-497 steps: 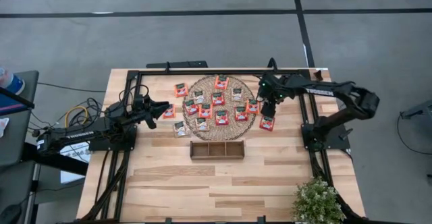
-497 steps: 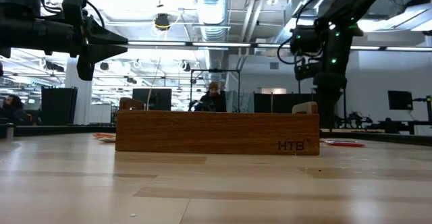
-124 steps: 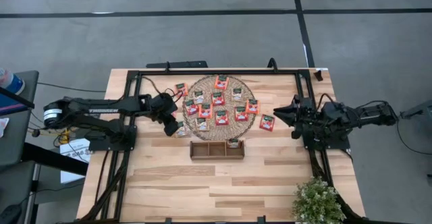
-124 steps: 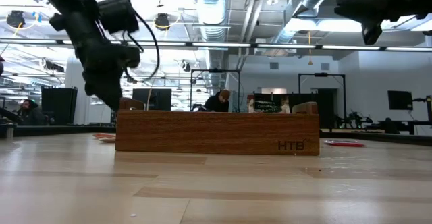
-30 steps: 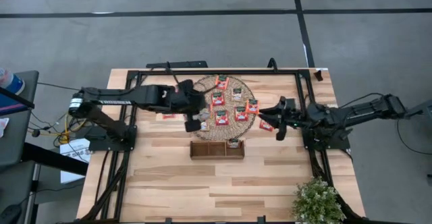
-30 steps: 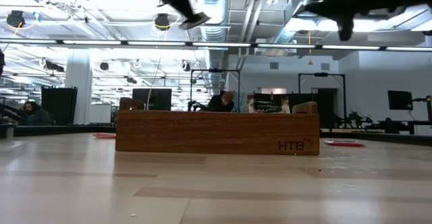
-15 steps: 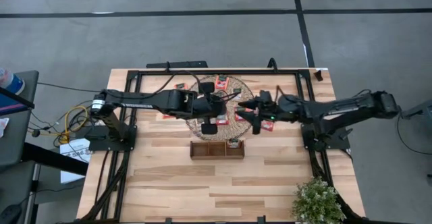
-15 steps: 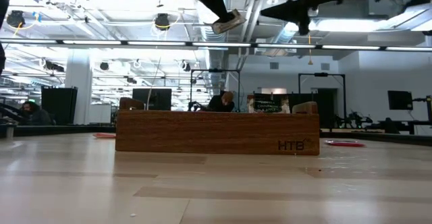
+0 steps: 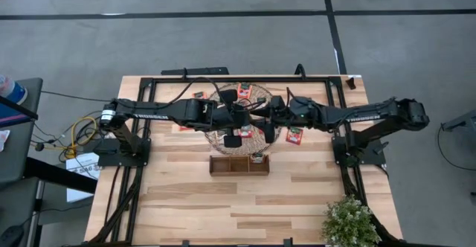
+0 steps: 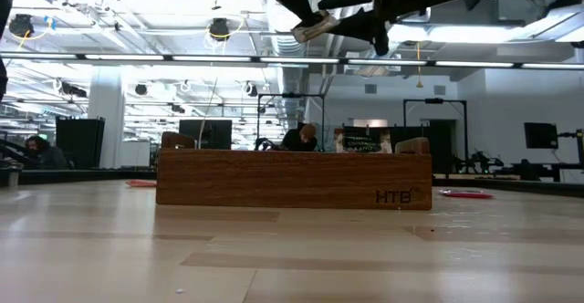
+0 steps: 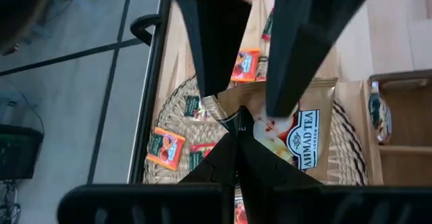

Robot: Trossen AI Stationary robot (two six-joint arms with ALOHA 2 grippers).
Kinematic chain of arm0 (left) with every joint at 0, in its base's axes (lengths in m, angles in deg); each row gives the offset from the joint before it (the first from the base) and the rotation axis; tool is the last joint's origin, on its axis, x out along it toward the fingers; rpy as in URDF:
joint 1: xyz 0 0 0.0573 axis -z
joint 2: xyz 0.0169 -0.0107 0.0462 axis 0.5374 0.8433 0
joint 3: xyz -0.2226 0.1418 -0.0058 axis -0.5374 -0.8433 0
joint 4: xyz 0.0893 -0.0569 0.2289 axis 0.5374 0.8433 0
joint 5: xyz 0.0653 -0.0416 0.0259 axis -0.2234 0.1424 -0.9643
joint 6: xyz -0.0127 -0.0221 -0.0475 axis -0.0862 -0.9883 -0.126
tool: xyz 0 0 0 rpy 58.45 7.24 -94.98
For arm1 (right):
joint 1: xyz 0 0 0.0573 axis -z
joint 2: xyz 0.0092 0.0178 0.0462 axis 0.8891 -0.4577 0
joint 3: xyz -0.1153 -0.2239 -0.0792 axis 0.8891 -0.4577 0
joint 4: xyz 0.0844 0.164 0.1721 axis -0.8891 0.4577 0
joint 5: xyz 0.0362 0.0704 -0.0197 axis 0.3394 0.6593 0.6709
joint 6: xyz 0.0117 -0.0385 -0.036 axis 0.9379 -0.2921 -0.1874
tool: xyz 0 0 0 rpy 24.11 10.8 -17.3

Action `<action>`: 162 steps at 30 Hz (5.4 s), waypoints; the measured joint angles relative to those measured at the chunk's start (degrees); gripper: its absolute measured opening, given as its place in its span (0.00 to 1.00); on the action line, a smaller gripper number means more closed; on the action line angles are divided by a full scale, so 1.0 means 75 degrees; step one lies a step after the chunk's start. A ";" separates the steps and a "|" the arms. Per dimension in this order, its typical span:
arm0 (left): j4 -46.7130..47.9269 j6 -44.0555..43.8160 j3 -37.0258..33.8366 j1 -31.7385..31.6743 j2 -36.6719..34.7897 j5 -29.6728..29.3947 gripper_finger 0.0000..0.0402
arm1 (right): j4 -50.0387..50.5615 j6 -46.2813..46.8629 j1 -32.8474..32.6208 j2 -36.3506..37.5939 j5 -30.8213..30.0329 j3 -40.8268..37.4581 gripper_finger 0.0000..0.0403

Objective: Pick & Place Tea
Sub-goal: Put the gold tea bag into the right section of the wooden organizer

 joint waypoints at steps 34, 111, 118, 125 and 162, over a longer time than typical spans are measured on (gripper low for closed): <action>0.0271 -0.0040 0.0003 -0.0006 0.0000 0.0080 0.00 | 0.0033 0.0129 0.0156 -0.0139 0.0128 0.0071 0.00; -0.3477 -0.5433 -1.0304 -0.0041 -1.1029 0.1495 0.19 | -0.2236 0.3953 -0.4224 -0.1395 -0.6716 -0.1569 0.00; -0.3195 -0.5429 -1.0305 -0.0044 -1.1010 0.1495 0.19 | -0.2217 0.4199 -0.4224 -0.1395 -0.6551 -0.1569 0.00; -0.3077 -0.5409 -1.0305 -0.0042 -1.1010 0.1498 0.19 | -0.2223 0.3959 -0.4210 -0.1395 -0.6320 -0.1569 0.00; -0.3021 -0.5400 -1.0305 -0.0044 -1.1010 0.1501 0.19 | -0.2912 0.2664 -0.4682 -0.3249 -0.7725 -0.1564 0.00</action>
